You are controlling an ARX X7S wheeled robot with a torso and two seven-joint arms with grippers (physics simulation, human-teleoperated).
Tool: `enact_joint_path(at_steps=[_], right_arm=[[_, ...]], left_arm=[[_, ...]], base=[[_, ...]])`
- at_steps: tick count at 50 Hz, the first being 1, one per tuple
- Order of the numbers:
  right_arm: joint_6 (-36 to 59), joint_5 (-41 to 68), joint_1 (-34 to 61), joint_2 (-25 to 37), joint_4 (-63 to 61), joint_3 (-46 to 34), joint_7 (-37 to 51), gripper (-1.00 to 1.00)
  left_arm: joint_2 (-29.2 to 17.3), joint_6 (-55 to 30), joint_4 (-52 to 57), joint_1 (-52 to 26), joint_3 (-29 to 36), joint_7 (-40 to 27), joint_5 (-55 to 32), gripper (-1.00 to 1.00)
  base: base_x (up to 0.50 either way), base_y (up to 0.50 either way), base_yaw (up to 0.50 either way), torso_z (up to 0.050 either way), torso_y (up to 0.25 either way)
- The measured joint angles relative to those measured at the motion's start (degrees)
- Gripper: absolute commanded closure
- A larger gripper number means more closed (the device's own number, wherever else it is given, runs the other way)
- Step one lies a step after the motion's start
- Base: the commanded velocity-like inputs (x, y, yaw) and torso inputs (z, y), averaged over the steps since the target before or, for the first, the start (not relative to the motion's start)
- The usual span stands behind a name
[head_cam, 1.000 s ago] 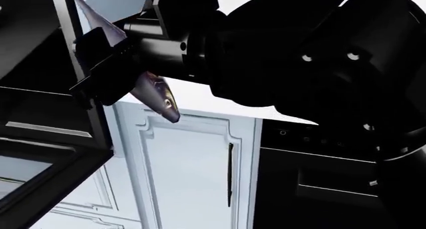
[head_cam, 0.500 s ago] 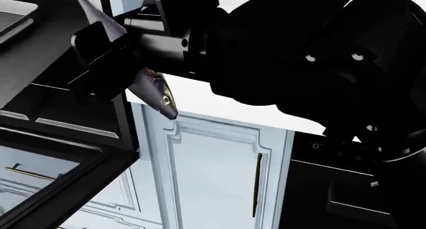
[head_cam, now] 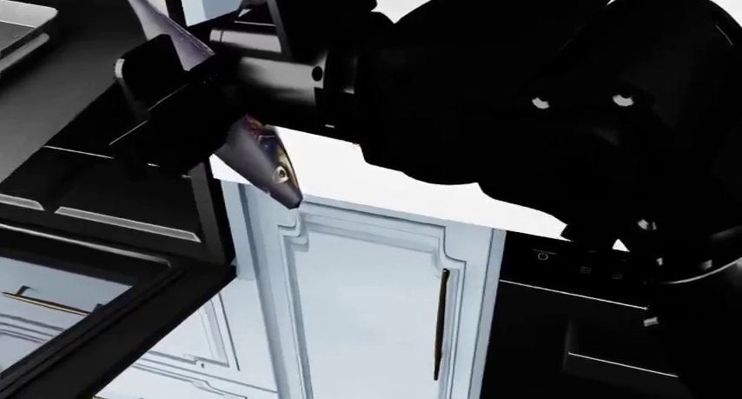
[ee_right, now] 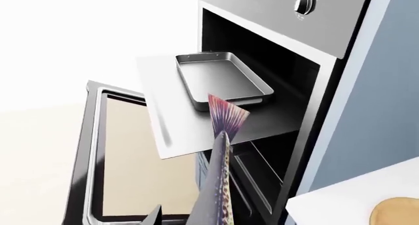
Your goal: Pick the fish from the top rack in the oven and place it on the plate on the counter.
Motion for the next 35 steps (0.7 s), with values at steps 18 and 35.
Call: enact_joint_path(at_steps=[18,35], right_arm=[[0.1,0.1,0.1,0.0,0.4,-0.1,0.1,1.00],[-0.2,-0.4,-0.1,0.1,0.0,-0.3,-0.2,1.00]], left_arm=[[-0.1,0.1,-0.1,-0.6,0.6,-0.1,-0.3,-1.00],[-0.5,0.7,-0.1,-0.3,0.8,0.0,0.1,-1.00]], base=[[0.34,-0.43,0.00,0.000,0.000],[0.41,-0.39,0.00,0.000,0.000]])
